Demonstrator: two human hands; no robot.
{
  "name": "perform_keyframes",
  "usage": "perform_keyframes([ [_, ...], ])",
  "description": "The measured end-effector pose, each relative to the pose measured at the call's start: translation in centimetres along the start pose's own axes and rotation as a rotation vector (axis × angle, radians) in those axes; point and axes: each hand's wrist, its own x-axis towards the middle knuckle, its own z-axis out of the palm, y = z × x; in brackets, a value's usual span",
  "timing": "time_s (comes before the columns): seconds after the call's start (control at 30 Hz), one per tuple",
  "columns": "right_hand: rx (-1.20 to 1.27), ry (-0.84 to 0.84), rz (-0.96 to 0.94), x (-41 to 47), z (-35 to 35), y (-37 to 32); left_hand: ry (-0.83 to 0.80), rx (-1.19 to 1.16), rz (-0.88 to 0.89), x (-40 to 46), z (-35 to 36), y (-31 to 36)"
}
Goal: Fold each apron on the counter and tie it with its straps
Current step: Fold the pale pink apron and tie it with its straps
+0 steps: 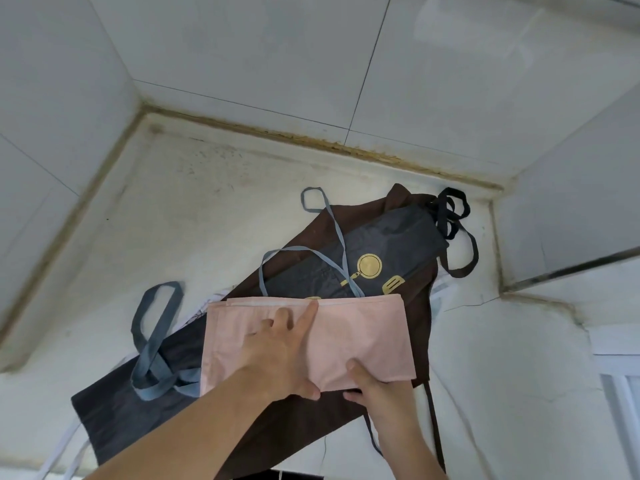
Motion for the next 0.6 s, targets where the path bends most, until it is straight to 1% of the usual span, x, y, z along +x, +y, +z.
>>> perform_keyframes([
  [0.13, -0.176, 0.033, 0.001, 0.2, -0.5, -0.1, -0.014, 0.022, -0.019, 0.4, -0.1, 0.4],
  [0.2, -0.192, 0.056, 0.000, 0.1, -0.5, 0.3, -0.025, 0.031, -0.032, 0.5, -0.2, 0.6],
  [0.33, -0.276, 0.006, -0.019, -0.7, 0.3, 1.4, -0.027, 0.054, -0.039, 0.7, -0.2, 0.7],
  [0.47, -0.281, 0.040, -0.069, -1.1, 0.9, 1.8, -0.031, 0.067, -0.031, 0.8, -0.3, 0.7],
  [0.6, -0.286, 0.050, -0.054, -1.1, 2.0, 2.1, -0.021, 0.075, -0.026, 0.7, -0.1, 0.6],
])
